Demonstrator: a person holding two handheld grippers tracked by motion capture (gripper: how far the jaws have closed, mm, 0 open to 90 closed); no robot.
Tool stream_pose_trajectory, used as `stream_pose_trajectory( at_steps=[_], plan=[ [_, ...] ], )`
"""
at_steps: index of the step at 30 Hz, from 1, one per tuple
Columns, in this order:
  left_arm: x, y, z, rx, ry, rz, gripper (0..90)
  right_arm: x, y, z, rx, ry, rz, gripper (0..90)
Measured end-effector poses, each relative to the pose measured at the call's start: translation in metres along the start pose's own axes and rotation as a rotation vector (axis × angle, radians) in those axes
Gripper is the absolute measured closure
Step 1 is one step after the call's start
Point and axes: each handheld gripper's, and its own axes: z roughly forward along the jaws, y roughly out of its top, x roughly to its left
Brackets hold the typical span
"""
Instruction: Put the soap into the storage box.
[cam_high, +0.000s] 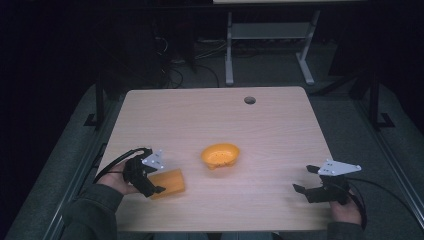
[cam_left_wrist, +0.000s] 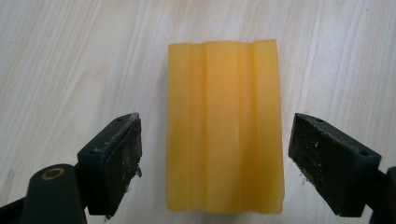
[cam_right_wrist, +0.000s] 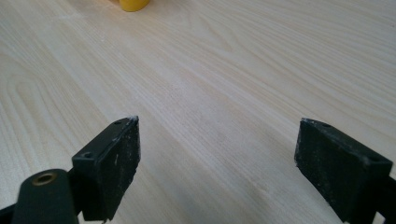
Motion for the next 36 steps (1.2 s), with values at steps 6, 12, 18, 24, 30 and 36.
stream_pose_trajectory(
  at_steps=[6, 12, 18, 24, 30, 36],
  plan=[
    [0.001, 0.004, 0.011, 0.038, -0.025, 0.002, 16.7, 0.000, 0.000, 0.000, -0.003, 0.001, 0.000, 13.7],
    [0.003, 0.006, 0.018, 0.060, -0.054, 0.006, 16.9, 0.000, 0.000, 0.000, -0.001, 0.004, 0.001, 13.7],
    [0.002, 0.009, 0.024, 0.081, -0.065, 0.012, 16.9, 0.000, 0.000, 0.000, -0.003, 0.006, 0.000, 13.7],
    [0.004, 0.010, 0.033, 0.116, -0.083, 0.019, 17.1, 0.000, 0.000, 0.000, -0.005, 0.008, -0.001, 13.7],
    [0.006, 0.011, 0.038, 0.130, -0.099, 0.023, 18.7, 0.000, 0.000, 0.000, -0.005, 0.010, -0.004, 13.7],
    [0.007, 0.010, 0.041, 0.135, -0.110, 0.024, 18.7, 0.000, 0.001, -0.001, -0.011, 0.012, -0.006, 13.7]
  ],
)
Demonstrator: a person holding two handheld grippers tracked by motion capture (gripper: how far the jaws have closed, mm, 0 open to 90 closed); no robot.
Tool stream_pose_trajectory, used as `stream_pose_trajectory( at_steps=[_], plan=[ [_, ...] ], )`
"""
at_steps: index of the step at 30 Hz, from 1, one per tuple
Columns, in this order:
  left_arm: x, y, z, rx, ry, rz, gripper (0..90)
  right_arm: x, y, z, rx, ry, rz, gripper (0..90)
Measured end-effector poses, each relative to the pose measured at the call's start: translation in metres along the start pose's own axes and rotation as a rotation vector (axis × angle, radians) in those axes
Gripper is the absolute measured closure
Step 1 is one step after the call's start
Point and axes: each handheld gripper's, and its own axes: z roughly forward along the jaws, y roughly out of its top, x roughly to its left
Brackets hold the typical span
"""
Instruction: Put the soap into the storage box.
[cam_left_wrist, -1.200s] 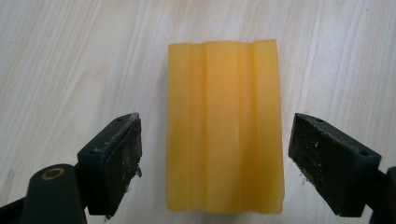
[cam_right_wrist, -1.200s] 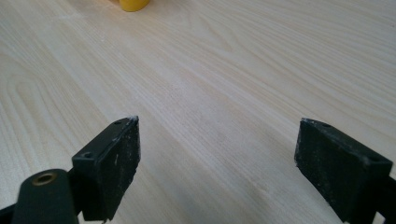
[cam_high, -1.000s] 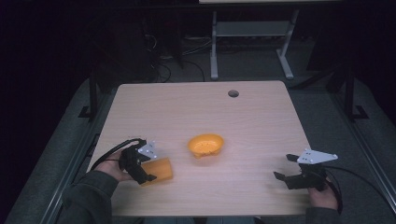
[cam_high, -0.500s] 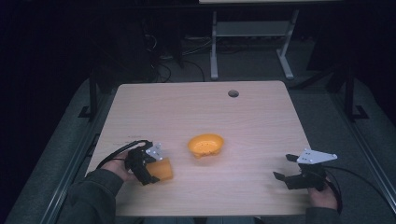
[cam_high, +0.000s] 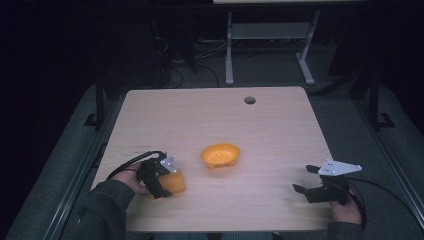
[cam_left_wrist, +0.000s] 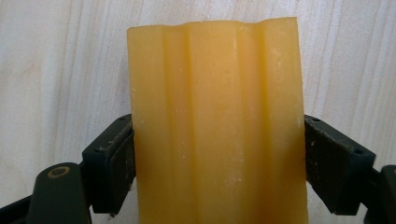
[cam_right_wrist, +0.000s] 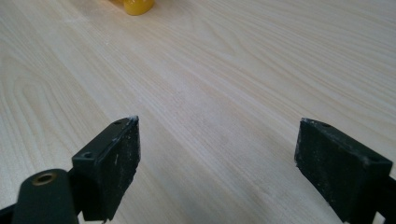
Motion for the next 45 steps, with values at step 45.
stream_pose_trajectory(
  at_steps=[45],
  plan=[
    [-0.002, 0.018, -0.024, -0.024, 0.039, 0.055, 20.7, 0.000, 0.001, -0.002, -0.024, 0.004, 0.001, 13.7]
  ],
)
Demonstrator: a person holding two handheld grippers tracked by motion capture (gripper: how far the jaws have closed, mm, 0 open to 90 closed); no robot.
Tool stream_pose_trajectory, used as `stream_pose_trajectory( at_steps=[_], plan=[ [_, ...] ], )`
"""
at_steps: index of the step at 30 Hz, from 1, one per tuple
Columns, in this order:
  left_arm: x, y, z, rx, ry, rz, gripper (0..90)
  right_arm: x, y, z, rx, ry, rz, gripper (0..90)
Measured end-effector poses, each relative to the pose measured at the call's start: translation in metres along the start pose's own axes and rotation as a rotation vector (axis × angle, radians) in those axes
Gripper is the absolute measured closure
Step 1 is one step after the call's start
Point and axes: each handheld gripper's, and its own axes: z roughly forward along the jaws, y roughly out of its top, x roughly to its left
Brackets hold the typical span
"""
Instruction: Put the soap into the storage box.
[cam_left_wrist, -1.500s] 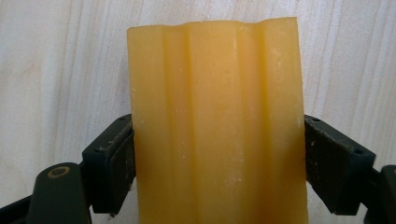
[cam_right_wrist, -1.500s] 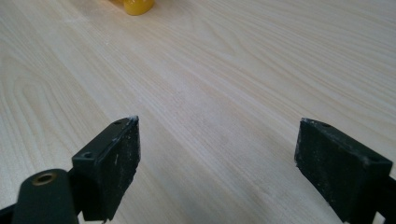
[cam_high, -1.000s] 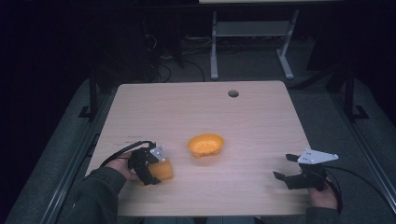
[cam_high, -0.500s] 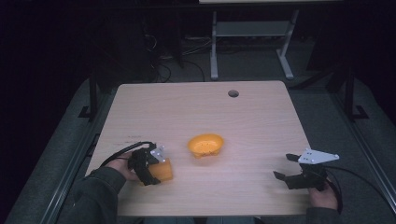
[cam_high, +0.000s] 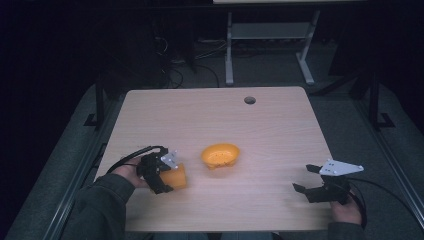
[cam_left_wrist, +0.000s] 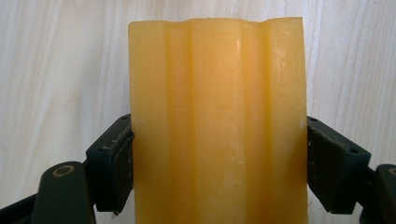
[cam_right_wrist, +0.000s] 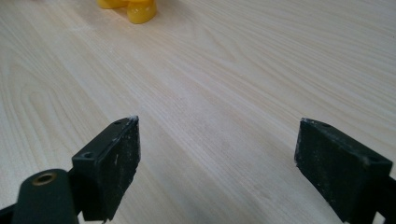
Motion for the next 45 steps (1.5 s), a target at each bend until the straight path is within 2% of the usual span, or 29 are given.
stream_pose_trajectory(
  at_steps=[6, 12, 20, 34, 45],
  plan=[
    [0.003, 0.008, -0.002, -0.003, 0.004, 0.014, 20.7, 0.000, 0.000, 0.000, -0.002, 0.000, 0.005, 13.7],
    [0.007, 0.014, -0.008, -0.032, 0.011, 0.011, 20.7, -0.001, 0.000, -0.001, -0.002, 0.002, 0.004, 13.7],
    [0.011, 0.024, -0.015, -0.045, 0.027, 0.028, 20.7, 0.000, 0.000, 0.000, -0.005, 0.003, 0.000, 13.7],
    [0.016, 0.039, -0.020, -0.055, 0.025, 0.053, 20.7, -0.002, -0.001, -0.002, -0.011, -0.005, 0.003, 13.7],
    [0.022, 0.053, -0.028, -0.063, 0.048, 0.075, 20.8, -0.002, -0.001, -0.002, -0.014, -0.005, 0.002, 13.7]
  ],
)
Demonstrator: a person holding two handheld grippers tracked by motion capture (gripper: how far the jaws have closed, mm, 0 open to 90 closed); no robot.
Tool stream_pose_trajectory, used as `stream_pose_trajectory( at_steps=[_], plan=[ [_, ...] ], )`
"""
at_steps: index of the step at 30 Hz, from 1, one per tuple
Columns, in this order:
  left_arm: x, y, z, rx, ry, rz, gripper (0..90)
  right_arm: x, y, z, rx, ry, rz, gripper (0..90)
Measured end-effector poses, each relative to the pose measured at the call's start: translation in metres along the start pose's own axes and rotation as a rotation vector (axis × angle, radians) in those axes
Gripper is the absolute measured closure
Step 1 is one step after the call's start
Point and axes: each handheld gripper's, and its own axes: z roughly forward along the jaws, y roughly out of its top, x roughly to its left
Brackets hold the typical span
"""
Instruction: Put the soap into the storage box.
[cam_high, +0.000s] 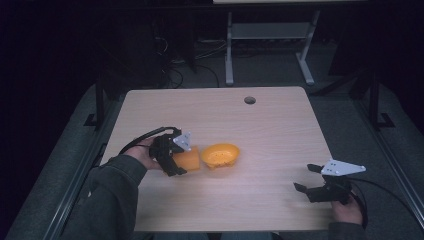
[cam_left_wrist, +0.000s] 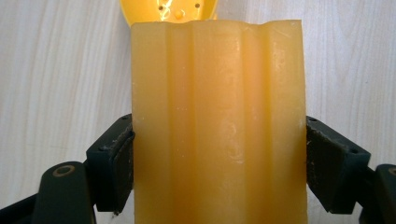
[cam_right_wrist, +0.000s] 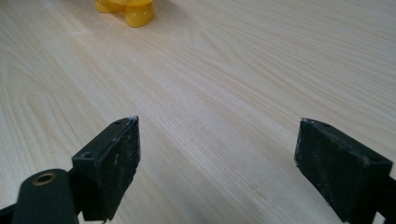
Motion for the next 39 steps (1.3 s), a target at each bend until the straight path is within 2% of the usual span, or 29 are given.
stream_pose_trajectory(
  at_steps=[9, 11, 24, 39],
  plan=[
    [0.005, 0.008, -0.001, -0.012, -0.003, 0.005, 20.8, 0.000, 0.000, -0.001, -0.004, -0.001, -0.001, 13.7],
    [0.007, 0.011, 0.001, 0.000, -0.003, 0.015, 20.8, 0.000, 0.000, -0.001, -0.004, 0.000, 0.000, 13.7],
    [0.015, 0.030, 0.003, -0.010, 0.002, 0.048, 20.8, 0.000, -0.001, -0.002, -0.009, -0.006, 0.010, 13.7],
    [0.021, 0.052, 0.012, -0.009, -0.012, 0.081, 20.9, 0.000, -0.001, -0.002, -0.011, -0.006, 0.008, 13.7]
  ],
)
